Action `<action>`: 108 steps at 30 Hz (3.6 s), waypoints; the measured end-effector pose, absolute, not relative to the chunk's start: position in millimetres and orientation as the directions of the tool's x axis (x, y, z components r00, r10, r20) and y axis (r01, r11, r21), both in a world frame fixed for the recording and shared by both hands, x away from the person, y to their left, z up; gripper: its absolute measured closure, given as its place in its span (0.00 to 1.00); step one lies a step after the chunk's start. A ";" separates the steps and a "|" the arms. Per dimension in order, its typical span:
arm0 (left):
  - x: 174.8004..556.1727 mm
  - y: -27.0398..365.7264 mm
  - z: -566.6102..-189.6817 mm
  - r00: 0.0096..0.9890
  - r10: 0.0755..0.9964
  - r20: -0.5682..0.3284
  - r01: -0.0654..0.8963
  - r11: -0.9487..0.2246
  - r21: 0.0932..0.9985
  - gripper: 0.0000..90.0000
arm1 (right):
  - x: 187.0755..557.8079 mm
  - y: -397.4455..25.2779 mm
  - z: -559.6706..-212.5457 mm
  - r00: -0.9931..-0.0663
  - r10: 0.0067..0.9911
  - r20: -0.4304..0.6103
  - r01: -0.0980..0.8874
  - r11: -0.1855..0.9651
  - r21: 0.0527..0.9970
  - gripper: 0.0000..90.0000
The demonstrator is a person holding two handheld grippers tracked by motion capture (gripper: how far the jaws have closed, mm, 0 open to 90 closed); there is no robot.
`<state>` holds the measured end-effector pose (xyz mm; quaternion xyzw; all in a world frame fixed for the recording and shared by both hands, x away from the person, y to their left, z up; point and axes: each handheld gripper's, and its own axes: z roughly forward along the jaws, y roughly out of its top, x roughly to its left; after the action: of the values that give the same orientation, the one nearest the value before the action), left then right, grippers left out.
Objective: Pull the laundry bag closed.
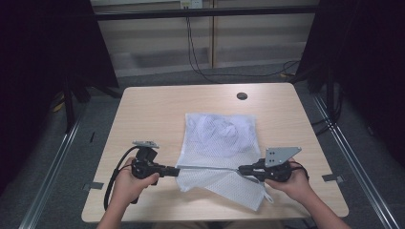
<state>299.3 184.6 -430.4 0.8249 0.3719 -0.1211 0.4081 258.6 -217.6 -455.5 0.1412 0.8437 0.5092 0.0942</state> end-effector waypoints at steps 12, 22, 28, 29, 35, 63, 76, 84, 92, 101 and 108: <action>299.1 184.0 -430.2 0.697 0.508 -0.506 0.710 -0.394 0.584 0.98 | 256.4 -222.3 -455.0 -0.944 0.331 -0.013 0.144 0.444 0.884 0.97; 299.7 183.3 -429.9 0.701 0.503 -0.506 0.707 -0.395 0.587 0.98 | 254.6 -224.4 -455.5 -0.945 0.325 -0.017 0.137 0.443 0.886 0.97; 299.7 183.1 -429.5 0.700 0.510 -0.500 0.707 -0.396 0.586 0.98 | 253.2 -224.8 -455.6 -0.946 0.324 -0.015 0.136 0.441 0.887 0.97; 300.2 183.5 -429.9 0.701 0.499 -0.510 0.707 -0.396 0.585 0.98 | 252.9 -224.6 -455.6 -0.946 0.323 -0.016 0.135 0.441 0.887 0.97; 300.4 183.6 -430.6 0.696 0.503 -0.513 0.712 -0.390 0.583 0.98 | 252.3 -225.4 -455.4 -0.947 0.320 -0.018 0.133 0.443 0.886 0.97; 299.8 182.9 -431.1 0.698 0.516 -0.497 0.709 -0.401 0.579 0.98 | 245.6 -246.3 -456.9 -0.943 0.331 -0.027 0.133 0.449 0.883 0.97; 300.8 187.8 -431.1 0.690 0.516 -0.509 0.717 -0.390 0.578 0.98 | 244.9 -260.0 -457.5 -0.933 0.359 -0.025 0.146 0.441 0.885 0.97; 300.5 190.5 -430.9 0.687 0.530 -0.498 0.718 -0.386 0.579 0.98 | 243.0 -265.0 -457.9 -0.932 0.361 -0.028 0.146 0.446 0.883 0.97; 300.4 187.7 -430.9 0.688 0.522 -0.504 0.718 -0.391 0.576 0.98 | 240.7 -271.3 -459.2 -0.929 0.368 -0.032 0.145 0.443 0.885 0.97; 300.1 190.1 -430.9 0.686 0.527 -0.503 0.719 -0.385 0.578 0.98 | 238.3 -278.5 -459.7 -0.924 0.381 -0.027 0.153 0.436 0.887 0.97; 299.8 188.9 -430.7 0.683 0.526 -0.506 0.722 -0.385 0.575 0.98 | 237.1 -279.3 -460.6 -0.926 0.375 -0.032 0.148 0.441 0.885 0.97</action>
<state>299.8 188.9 -430.7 0.8233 0.3790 -0.1209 0.4048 237.1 -279.3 -460.6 0.1555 0.8412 0.5054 0.1126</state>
